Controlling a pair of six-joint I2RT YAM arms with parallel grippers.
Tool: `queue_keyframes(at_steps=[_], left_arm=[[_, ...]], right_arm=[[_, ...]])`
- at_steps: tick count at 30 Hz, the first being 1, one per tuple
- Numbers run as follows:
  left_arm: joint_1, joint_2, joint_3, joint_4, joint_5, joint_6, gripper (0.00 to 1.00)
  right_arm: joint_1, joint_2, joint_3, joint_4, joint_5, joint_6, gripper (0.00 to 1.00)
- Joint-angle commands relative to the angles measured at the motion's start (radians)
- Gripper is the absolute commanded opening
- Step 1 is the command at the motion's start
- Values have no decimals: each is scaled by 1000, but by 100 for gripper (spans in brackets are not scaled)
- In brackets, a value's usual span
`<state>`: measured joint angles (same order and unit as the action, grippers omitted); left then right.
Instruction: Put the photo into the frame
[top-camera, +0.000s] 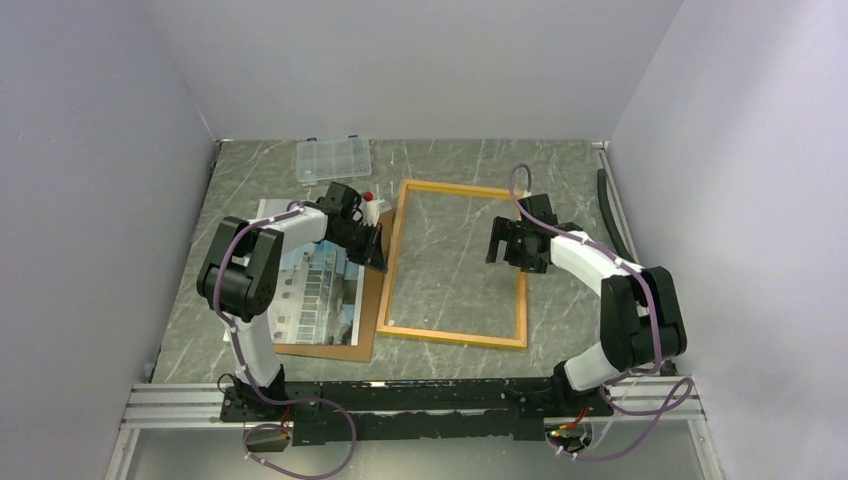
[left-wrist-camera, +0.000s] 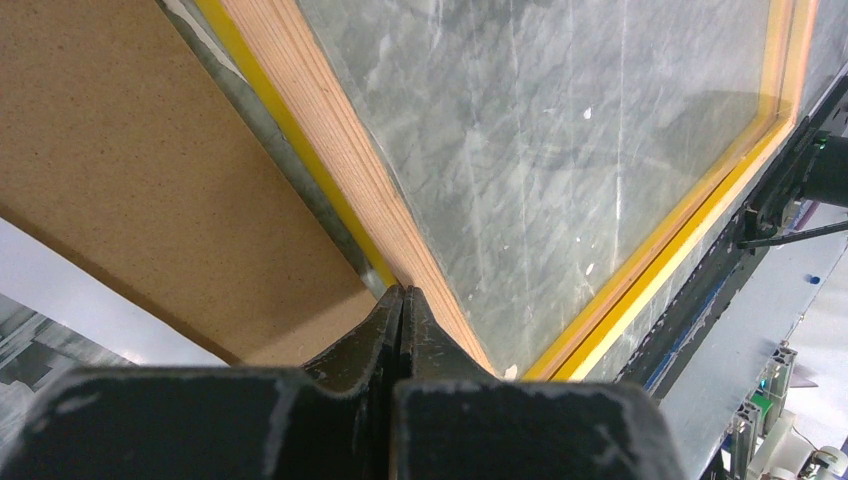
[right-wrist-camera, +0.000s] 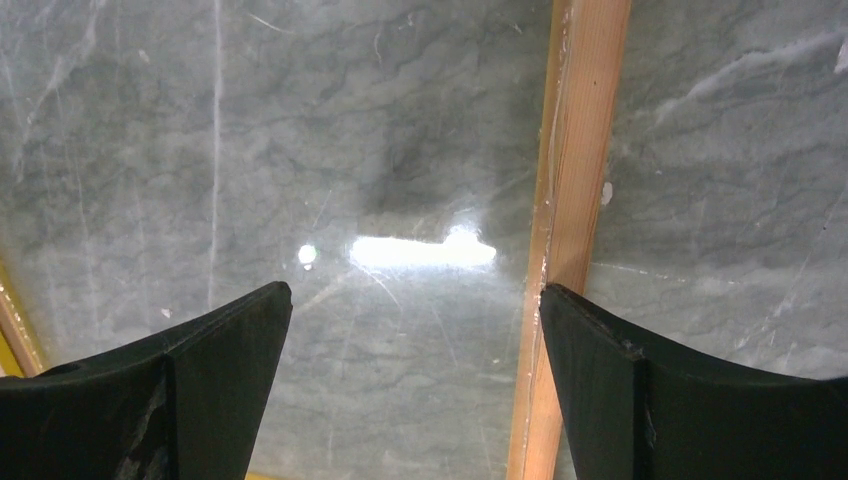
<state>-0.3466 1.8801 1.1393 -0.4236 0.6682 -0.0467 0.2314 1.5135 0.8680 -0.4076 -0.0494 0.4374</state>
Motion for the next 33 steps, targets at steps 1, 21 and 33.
queue_keyframes(at_steps=[1, 21, 33], left_arm=[[-4, -6, -5, -29, -42, 20, 3], [-14, 73, 6, -4, -21, 35, 3], [-22, 75, 1, -1, -16, 34, 3]], right_arm=[[-2, 7, -56, 33, -36, 30, 98], [72, -56, -120, 204, -283, 208, 95], [70, -157, -102, 269, -435, 288, 95]])
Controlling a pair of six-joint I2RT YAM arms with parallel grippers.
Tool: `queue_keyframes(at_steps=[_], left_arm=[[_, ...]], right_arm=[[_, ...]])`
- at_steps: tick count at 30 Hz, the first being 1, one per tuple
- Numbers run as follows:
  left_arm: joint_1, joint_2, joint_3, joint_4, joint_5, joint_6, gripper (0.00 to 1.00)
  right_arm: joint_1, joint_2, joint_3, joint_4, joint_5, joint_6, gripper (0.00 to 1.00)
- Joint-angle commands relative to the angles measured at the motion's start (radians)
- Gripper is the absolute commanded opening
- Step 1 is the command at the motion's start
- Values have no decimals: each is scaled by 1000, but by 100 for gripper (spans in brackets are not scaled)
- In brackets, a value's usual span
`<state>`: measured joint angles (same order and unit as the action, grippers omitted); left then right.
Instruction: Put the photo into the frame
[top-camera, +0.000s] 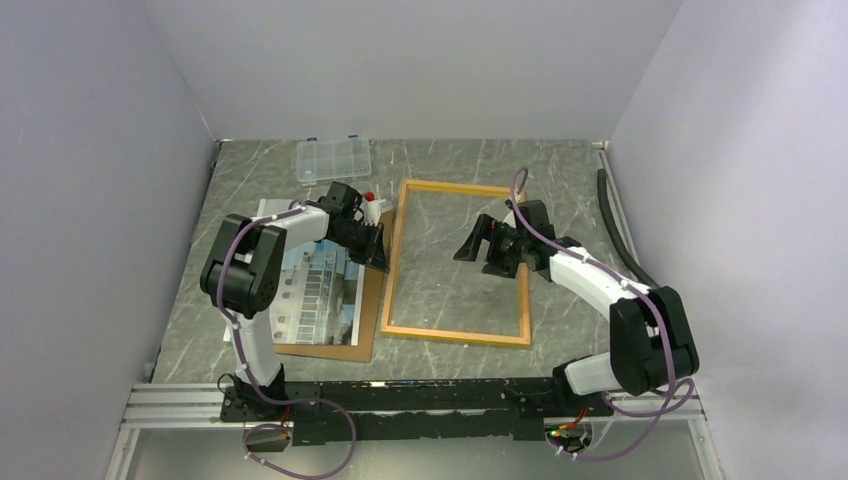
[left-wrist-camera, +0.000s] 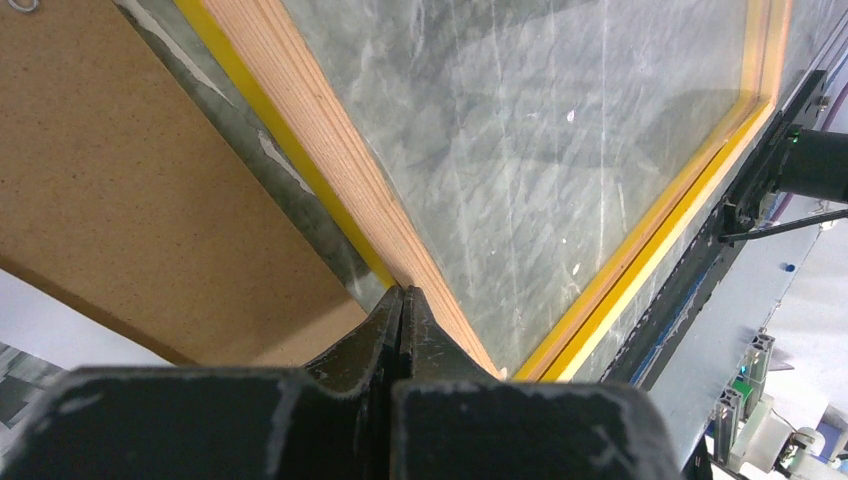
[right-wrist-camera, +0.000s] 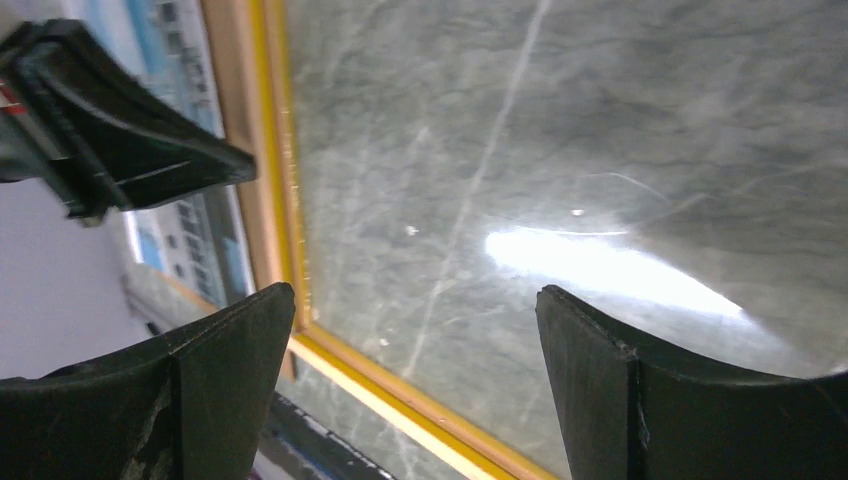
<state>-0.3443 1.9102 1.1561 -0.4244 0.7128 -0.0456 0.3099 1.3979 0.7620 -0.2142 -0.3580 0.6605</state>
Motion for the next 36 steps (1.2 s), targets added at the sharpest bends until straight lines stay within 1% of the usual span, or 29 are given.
queue_keyframes(at_steps=[1, 5, 10, 15, 18, 22, 27, 32, 36], left_arm=[[-24, 44, -16, 0, -63, 33, 3], [-24, 33, -13, -9, -72, 33, 3], [-3, 13, 4, -27, -63, 33, 3], [11, -2, 21, -40, -55, 33, 3], [10, -2, 22, -40, -50, 33, 3], [9, 5, 24, -42, -55, 33, 3], [5, 17, 19, -34, -57, 33, 3], [-7, 49, 19, -27, -65, 33, 3], [-20, 80, 31, -23, -65, 33, 3]], right_arm=[[-9, -48, 7, 71, -124, 62, 95], [-20, -74, 43, -15, -48, 17, 95], [-77, -117, 92, -199, 167, -85, 97], [-166, -153, 60, -247, 296, -135, 98], [-207, -158, 13, -230, 319, -137, 99], [-250, -136, -49, -172, 282, -133, 100], [-255, -84, -108, -103, 210, -117, 100], [-255, -42, -126, -29, 70, -81, 100], [-255, -63, -126, 14, -67, -39, 99]])
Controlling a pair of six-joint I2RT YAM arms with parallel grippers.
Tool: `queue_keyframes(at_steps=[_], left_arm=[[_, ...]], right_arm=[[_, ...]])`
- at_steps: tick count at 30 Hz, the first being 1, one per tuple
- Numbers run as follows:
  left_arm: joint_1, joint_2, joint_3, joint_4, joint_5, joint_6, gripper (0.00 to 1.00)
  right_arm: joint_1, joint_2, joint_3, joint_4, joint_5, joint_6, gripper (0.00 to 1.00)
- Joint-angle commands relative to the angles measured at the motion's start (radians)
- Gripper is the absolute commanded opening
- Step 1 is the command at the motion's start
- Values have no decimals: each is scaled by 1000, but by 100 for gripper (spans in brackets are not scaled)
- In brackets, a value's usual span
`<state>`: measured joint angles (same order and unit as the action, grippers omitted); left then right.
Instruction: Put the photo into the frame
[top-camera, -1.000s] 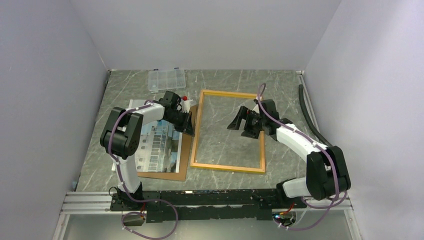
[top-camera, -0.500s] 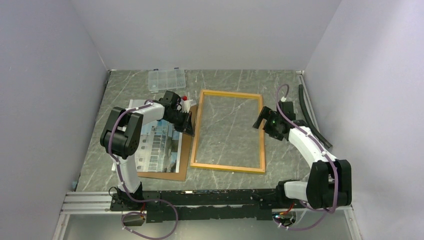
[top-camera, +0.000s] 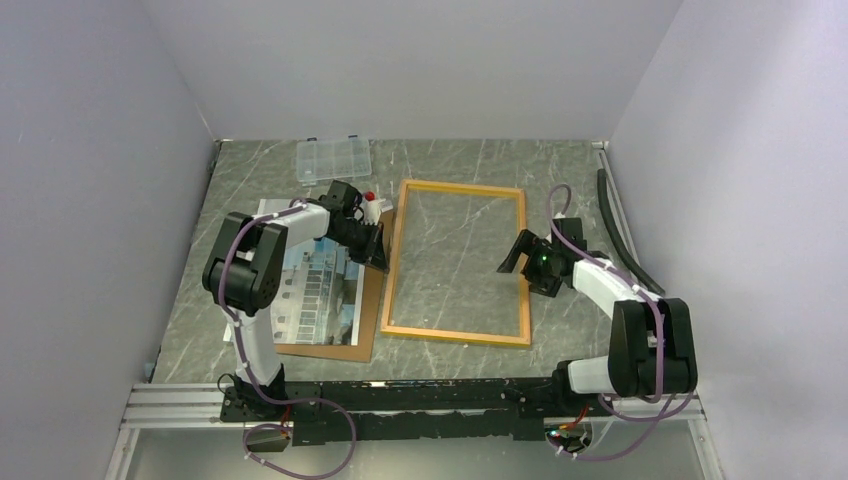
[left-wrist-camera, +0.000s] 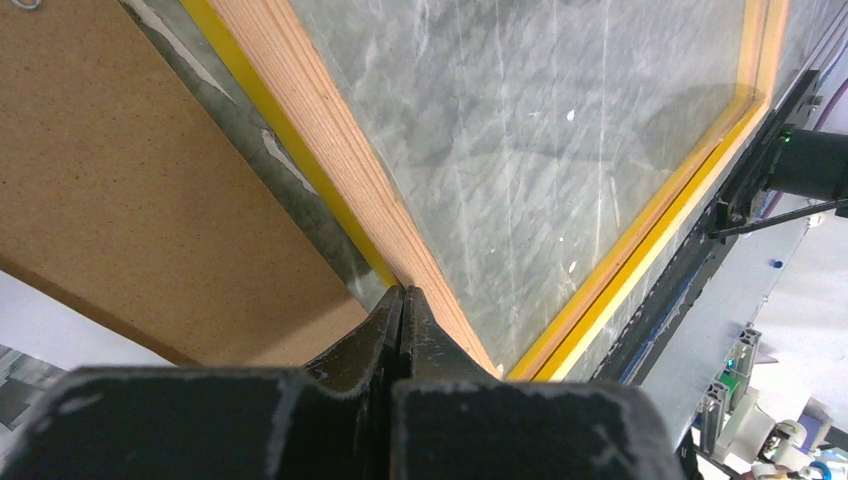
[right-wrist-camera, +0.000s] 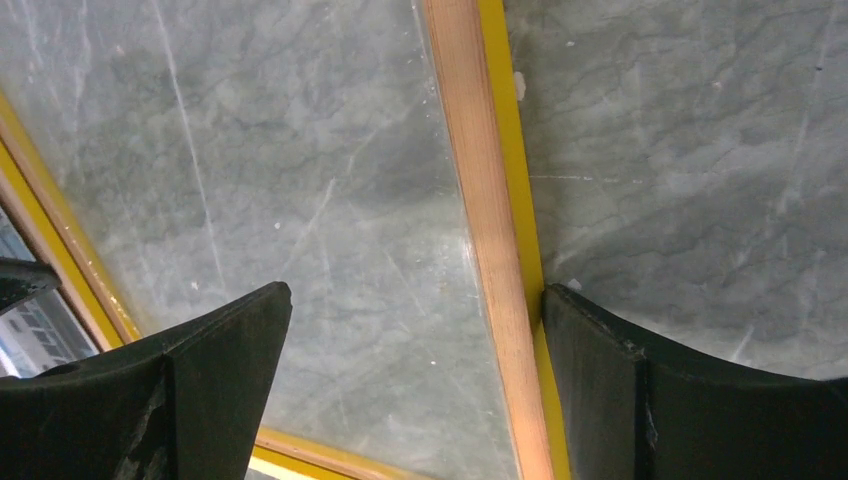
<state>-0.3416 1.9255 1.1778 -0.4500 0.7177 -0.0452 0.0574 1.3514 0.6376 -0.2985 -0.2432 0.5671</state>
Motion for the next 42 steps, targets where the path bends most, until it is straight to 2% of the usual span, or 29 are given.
queue_keyframes(at_steps=[1, 6, 11, 13, 18, 24, 30, 42], left_arm=[[-25, 74, 14, 2, -69, 33, 3], [-33, 93, 25, 0, -68, 66, 3], [-33, 98, 27, -1, -68, 70, 3], [-32, 98, 28, -1, -70, 71, 3], [-33, 99, 36, -5, -70, 72, 3], [-33, 95, 42, -7, -69, 69, 3], [-33, 83, 41, -7, -69, 64, 3], [-33, 54, 21, -7, -63, 64, 2]], right_arm=[[-3, -37, -3, 109, -215, 67, 98], [-2, -169, 5, 174, -415, 154, 95], [-2, -263, 14, 211, -551, 214, 93], [-1, -297, -11, 282, -605, 271, 92], [2, -357, -95, 595, -752, 475, 87], [18, -385, -98, 698, -788, 562, 82], [43, -387, -105, 738, -746, 599, 82], [189, -245, -62, 928, -623, 699, 82]])
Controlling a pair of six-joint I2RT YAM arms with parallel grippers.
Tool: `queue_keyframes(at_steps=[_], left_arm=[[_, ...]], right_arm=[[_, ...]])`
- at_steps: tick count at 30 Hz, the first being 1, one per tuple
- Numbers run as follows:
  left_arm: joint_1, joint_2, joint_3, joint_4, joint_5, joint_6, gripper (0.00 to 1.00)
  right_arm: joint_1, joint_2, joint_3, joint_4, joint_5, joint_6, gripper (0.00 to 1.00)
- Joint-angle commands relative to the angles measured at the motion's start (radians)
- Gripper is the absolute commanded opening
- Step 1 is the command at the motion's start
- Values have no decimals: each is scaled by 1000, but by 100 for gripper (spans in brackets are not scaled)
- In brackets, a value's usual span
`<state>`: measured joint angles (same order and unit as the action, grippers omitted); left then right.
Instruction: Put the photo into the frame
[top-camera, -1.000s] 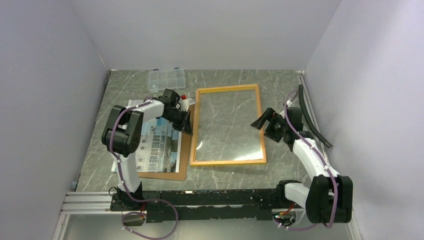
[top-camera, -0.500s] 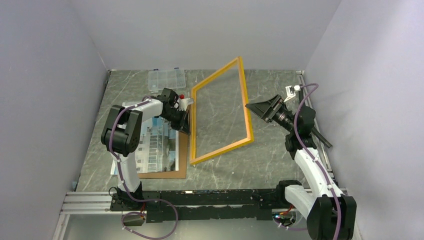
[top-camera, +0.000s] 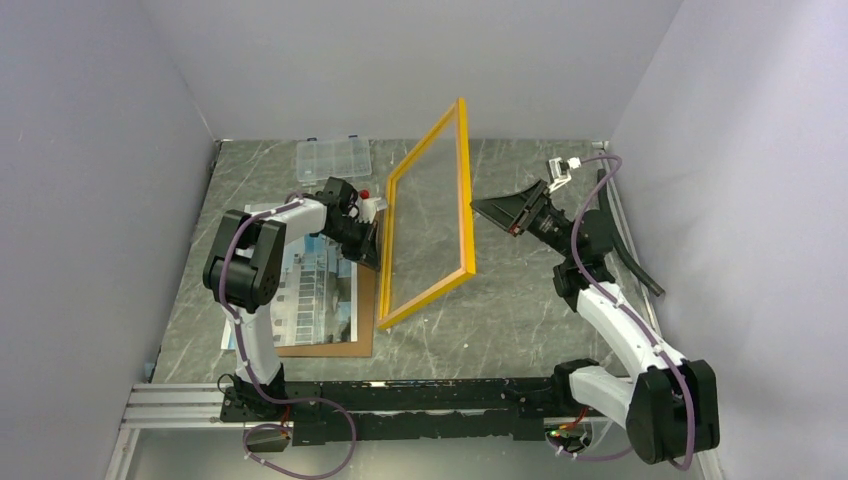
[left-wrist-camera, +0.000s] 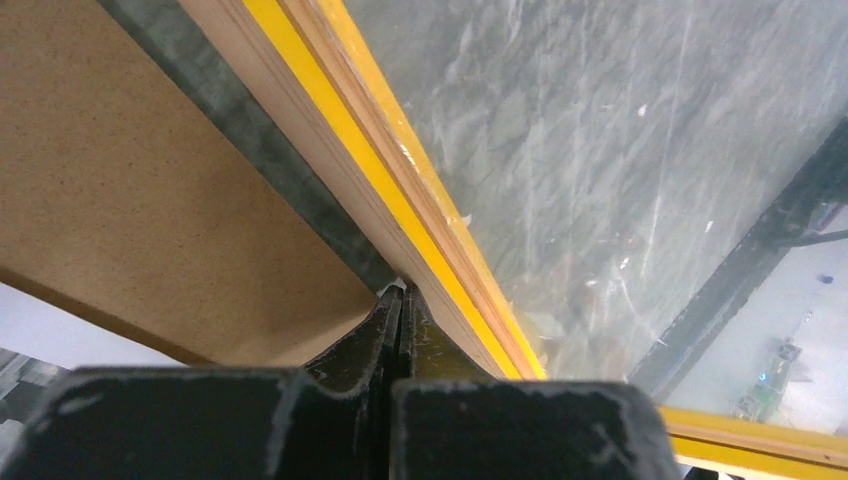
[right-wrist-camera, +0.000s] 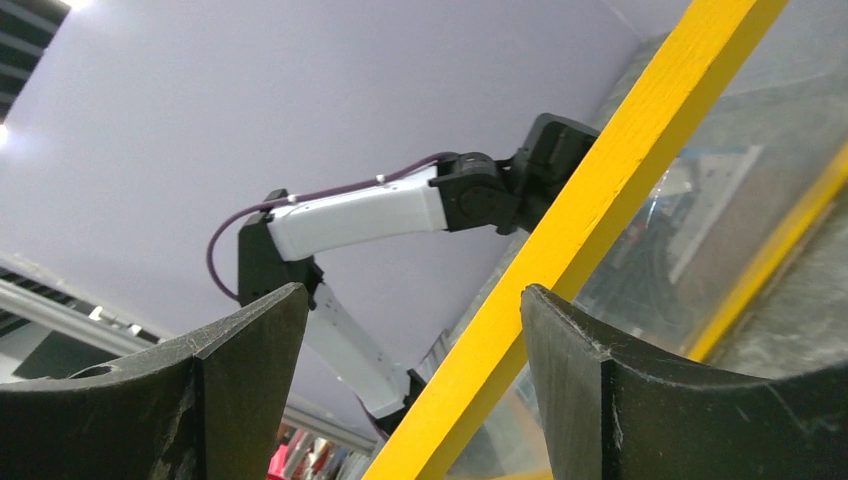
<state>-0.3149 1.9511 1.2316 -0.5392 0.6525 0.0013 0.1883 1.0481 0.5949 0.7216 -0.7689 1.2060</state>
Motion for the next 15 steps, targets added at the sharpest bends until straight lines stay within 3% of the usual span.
queue_keyframes(at_steps=[1, 15], left_arm=[[-60, 27, -36, 83, 2, 21, 3], [-59, 19, -44, 93, 10, 19, 3]], right_arm=[[59, 54, -24, -79, -83, 64, 82], [147, 179, -17, 86, 11, 167, 79]])
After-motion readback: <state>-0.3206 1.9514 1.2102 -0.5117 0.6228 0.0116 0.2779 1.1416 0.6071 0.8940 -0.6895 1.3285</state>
